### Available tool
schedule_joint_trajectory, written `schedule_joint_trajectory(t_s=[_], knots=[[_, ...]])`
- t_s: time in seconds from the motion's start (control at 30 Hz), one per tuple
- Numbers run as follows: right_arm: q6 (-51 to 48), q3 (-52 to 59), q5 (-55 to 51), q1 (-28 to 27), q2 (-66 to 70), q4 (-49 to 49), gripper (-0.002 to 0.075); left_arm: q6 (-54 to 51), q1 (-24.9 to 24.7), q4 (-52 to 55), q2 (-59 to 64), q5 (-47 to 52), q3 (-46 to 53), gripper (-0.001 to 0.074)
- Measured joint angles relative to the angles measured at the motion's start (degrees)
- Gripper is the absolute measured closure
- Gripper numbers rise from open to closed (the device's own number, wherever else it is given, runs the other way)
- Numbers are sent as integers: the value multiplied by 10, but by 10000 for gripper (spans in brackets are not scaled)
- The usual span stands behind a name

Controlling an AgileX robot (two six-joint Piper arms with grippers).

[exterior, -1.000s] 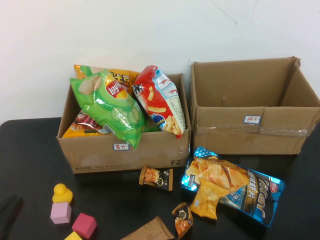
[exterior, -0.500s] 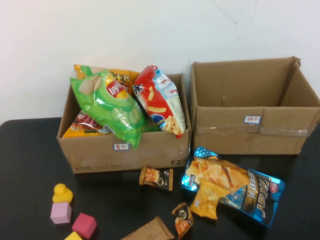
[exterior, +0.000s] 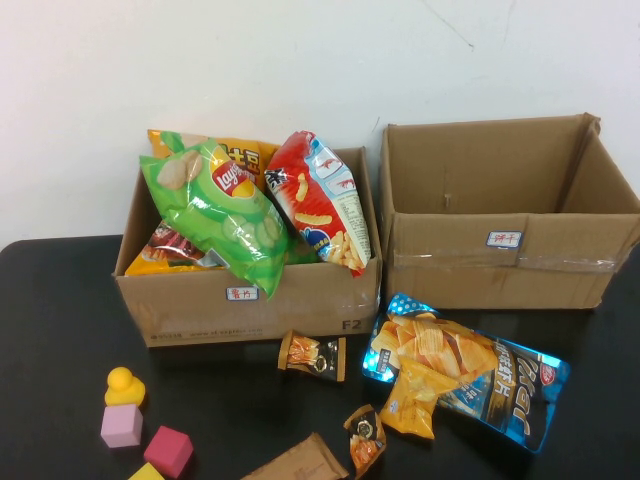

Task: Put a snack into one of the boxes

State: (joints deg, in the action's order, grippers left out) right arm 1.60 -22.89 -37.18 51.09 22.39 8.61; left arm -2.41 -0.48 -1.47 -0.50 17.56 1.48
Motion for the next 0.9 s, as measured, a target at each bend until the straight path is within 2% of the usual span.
schedule_joint_trajectory(t_s=[0.9], knots=[[0, 0, 0, 0, 0, 0, 727, 47, 0, -5, 0, 22, -3, 736]])
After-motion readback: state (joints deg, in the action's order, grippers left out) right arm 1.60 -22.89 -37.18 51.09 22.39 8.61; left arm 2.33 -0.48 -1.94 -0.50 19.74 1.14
